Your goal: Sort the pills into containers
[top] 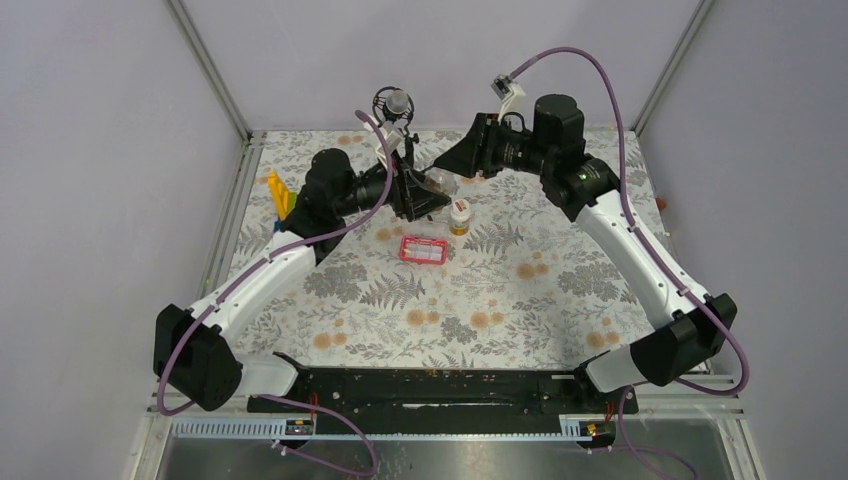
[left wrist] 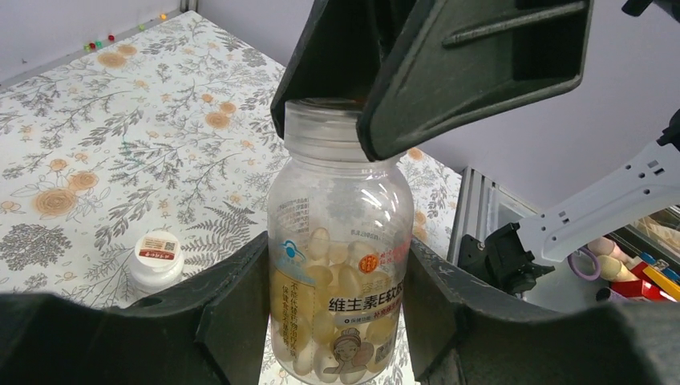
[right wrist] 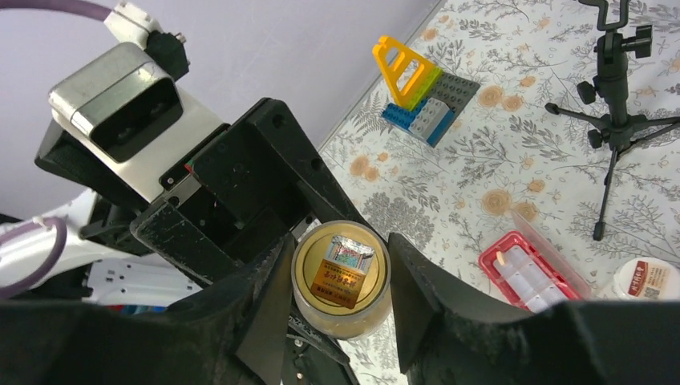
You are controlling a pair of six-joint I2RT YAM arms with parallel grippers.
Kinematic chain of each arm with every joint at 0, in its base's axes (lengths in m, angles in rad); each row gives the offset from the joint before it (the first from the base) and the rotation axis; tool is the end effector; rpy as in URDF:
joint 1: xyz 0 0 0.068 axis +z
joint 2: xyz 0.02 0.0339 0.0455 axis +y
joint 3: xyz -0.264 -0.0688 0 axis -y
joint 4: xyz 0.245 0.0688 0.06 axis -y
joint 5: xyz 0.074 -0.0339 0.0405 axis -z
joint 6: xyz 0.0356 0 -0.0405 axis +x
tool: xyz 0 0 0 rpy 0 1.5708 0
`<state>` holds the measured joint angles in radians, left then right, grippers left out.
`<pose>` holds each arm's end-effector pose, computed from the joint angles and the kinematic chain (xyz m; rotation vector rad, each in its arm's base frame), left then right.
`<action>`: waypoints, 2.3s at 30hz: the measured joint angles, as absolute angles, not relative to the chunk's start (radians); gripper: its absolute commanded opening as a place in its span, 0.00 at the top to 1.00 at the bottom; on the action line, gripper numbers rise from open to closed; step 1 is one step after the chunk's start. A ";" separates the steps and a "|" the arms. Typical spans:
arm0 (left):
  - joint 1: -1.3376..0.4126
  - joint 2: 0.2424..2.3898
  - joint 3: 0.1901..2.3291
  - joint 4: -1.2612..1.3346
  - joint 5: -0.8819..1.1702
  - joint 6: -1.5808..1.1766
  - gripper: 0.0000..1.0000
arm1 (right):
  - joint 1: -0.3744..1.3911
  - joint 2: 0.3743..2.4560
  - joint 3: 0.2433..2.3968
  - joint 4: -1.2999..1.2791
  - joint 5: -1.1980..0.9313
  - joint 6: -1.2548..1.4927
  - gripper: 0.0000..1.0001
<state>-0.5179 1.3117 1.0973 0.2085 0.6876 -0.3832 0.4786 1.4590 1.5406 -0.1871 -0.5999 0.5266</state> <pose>0.2547 -0.1711 0.3746 0.6840 1.5769 -1.2229 0.2860 0.1710 0.4447 -0.4455 1.7640 1.2347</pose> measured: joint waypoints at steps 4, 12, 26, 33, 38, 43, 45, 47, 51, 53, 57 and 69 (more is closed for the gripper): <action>-0.517 1.312 1.098 0.199 0.728 -0.377 1.00 | 0.463 1.459 1.553 -0.223 -0.673 0.439 0.71; -0.504 1.312 1.117 0.160 0.903 -0.368 1.00 | 0.418 1.456 1.555 -0.260 -0.903 0.324 0.69; -0.489 1.310 1.119 0.151 1.036 -0.316 1.00 | 0.395 1.430 1.554 -0.166 -0.923 0.403 0.71; -0.487 1.297 1.118 0.122 1.048 -0.290 1.00 | 0.385 1.364 1.541 -0.193 -0.849 0.321 0.67; -0.486 1.273 1.114 -0.023 0.899 -0.143 1.00 | 0.376 1.317 1.464 -0.247 -0.581 0.303 0.67; -0.487 1.263 1.055 -0.133 0.702 -0.007 1.00 | 0.372 1.268 1.224 -0.288 -0.261 0.347 0.68; -0.490 1.266 1.030 -0.187 0.620 0.027 1.00 | 0.371 1.262 1.123 -0.299 -0.162 0.377 0.68; -0.492 1.279 1.023 -0.240 0.546 0.044 1.00 | 0.371 1.261 1.009 -0.304 -0.062 0.412 0.69; -0.500 1.322 1.023 -0.305 0.422 0.047 1.00 | 0.370 1.268 0.830 -0.301 0.076 0.456 0.69; -0.508 1.348 1.022 -0.324 0.383 0.044 1.00 | 0.370 1.288 0.799 -0.289 0.113 0.457 0.69; -0.530 1.415 1.022 -0.364 0.319 0.040 1.00 | 0.369 1.361 0.796 -0.205 0.141 0.449 0.69; -0.587 1.518 1.021 -0.381 0.265 0.036 1.00 | 0.371 1.571 0.796 -0.061 0.168 0.477 0.59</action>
